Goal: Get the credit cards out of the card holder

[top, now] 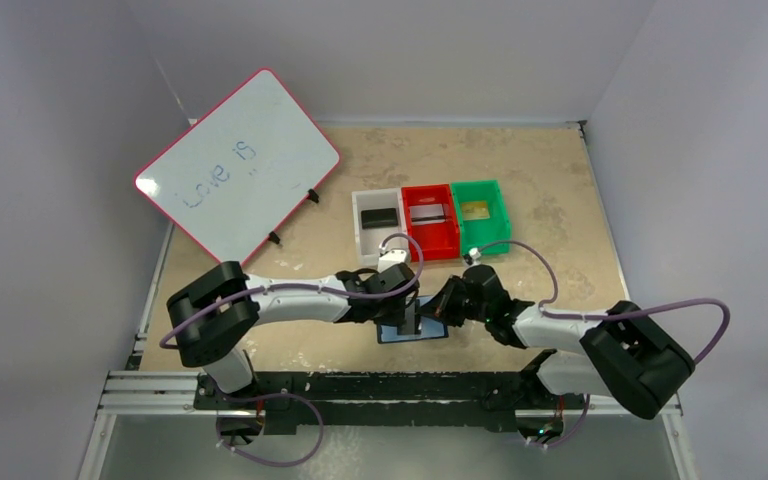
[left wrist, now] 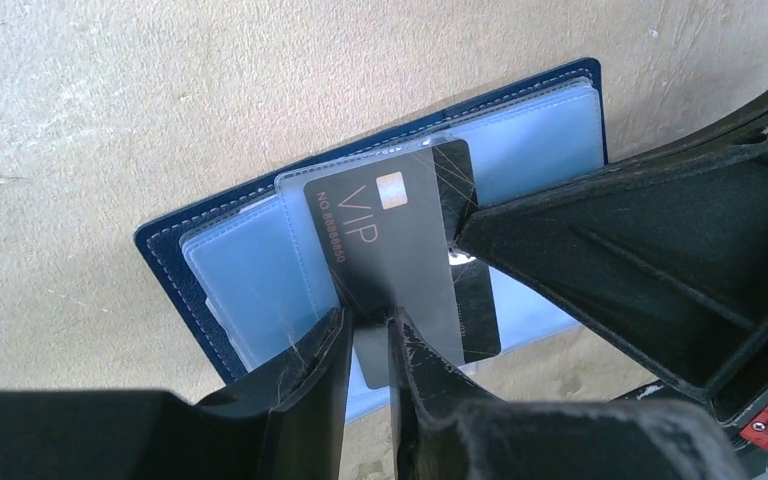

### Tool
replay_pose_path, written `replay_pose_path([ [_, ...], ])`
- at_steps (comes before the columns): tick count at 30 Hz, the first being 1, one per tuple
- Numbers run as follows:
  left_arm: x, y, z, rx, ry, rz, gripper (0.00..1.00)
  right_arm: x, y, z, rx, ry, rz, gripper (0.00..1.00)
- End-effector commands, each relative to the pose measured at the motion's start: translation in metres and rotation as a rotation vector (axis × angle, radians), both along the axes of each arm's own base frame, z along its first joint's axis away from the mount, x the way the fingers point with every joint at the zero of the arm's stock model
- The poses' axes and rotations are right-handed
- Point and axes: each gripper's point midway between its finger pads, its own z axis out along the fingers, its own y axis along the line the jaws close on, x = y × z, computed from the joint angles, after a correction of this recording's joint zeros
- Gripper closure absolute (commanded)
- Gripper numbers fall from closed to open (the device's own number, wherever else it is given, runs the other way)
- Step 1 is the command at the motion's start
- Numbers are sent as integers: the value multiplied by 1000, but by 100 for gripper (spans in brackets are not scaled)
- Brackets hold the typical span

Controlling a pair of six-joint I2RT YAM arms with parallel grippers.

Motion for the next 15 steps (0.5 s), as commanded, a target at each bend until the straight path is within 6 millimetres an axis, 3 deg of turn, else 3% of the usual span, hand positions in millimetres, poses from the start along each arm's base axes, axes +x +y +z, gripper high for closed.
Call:
replay_pose_path([
  [1, -3, 18, -10, 101, -6, 9, 80, -3, -4, -2, 6, -7, -6, 100],
  [10, -6, 13, -13, 103, -7, -2, 82, -9, 8, 4, 99, -23, 44, 79],
  [13, -6, 12, -13, 104, -8, -2, 82, -12, 10, 0, 110, -9, 56, 80],
  [15, -6, 12, -12, 105, -10, -1, 82, -12, 11, 0, 121, -8, 60, 87],
])
